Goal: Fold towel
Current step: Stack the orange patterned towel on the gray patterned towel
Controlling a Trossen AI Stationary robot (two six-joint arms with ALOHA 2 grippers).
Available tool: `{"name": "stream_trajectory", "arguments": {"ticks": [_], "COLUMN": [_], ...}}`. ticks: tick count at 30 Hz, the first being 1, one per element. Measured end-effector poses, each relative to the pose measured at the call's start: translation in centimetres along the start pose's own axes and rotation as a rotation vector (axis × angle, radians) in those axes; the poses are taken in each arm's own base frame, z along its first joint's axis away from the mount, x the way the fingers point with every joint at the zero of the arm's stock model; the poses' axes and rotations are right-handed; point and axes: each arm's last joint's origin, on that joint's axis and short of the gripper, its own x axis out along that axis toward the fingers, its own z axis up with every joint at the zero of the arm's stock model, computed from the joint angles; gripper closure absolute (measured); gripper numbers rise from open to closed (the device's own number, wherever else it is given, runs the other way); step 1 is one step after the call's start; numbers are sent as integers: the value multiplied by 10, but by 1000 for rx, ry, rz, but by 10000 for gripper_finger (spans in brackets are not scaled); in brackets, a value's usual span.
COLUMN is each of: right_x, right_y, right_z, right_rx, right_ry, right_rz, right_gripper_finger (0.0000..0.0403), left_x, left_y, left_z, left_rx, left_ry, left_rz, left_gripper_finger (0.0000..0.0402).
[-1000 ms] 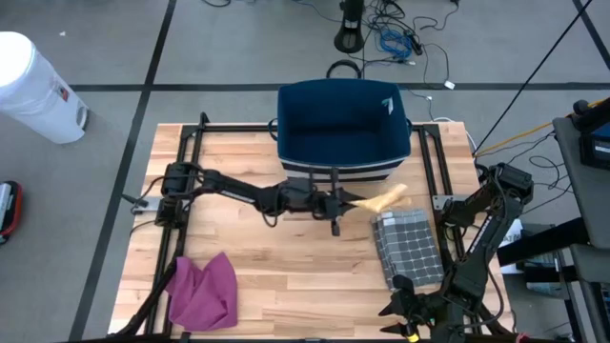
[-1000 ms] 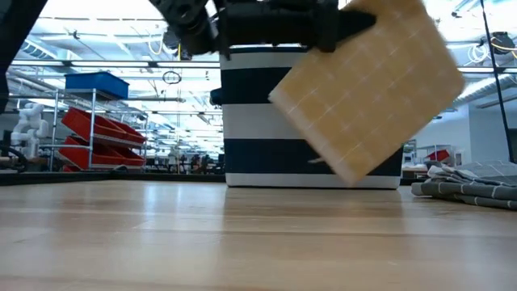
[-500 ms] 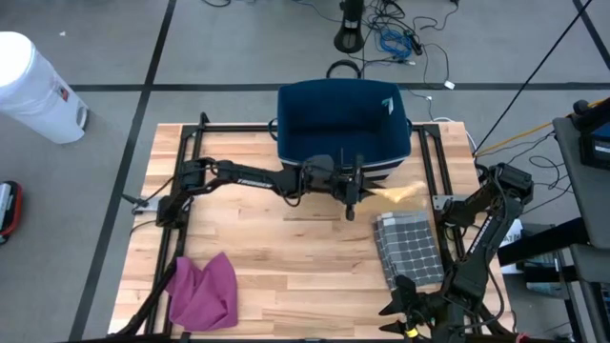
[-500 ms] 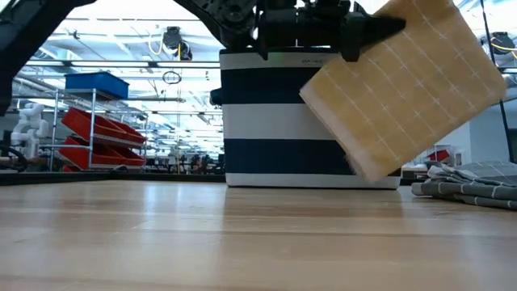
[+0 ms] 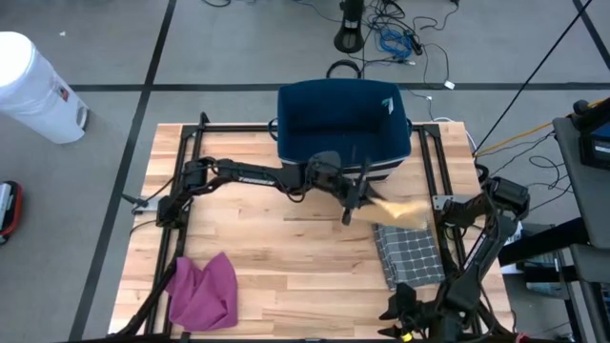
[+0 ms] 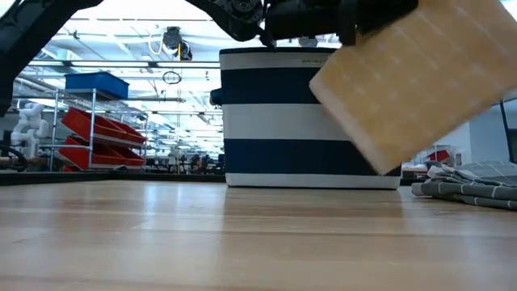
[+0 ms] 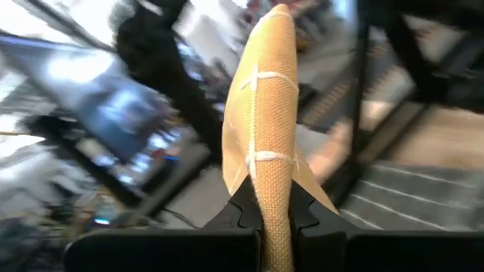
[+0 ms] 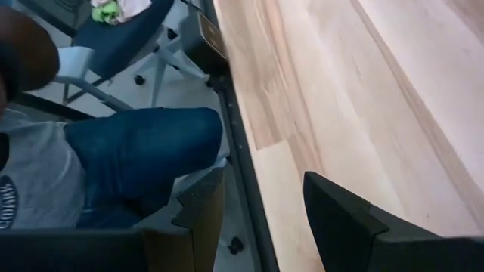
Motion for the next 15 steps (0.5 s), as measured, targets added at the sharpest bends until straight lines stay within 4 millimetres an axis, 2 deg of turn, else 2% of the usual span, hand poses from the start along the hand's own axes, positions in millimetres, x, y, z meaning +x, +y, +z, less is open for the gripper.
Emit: {"name": "stream_trajectory", "arguments": {"ticks": [4, 9, 12, 15], "right_x": [6, 8, 9, 9], "right_y": [0, -1, -7, -18], "right_z": [-5, -4, 2, 1], "right_rx": [4, -29, -79, -55], "right_ry": [3, -54, -155, -187], "right_rz": [-5, -18, -93, -187], "right_gripper_finger": [236, 236, 236, 236], "left_x": [3, 3, 3, 3], "left_y": [-16, -17, -17, -21], "left_z": [-4, -6, -5, -7], "left_rx": [18, 43, 45, 29], "left_ry": [79, 108, 104, 124], "left_rz": [-104, -102, -103, -146], "left_gripper_finger": [397, 397, 397, 397]}}
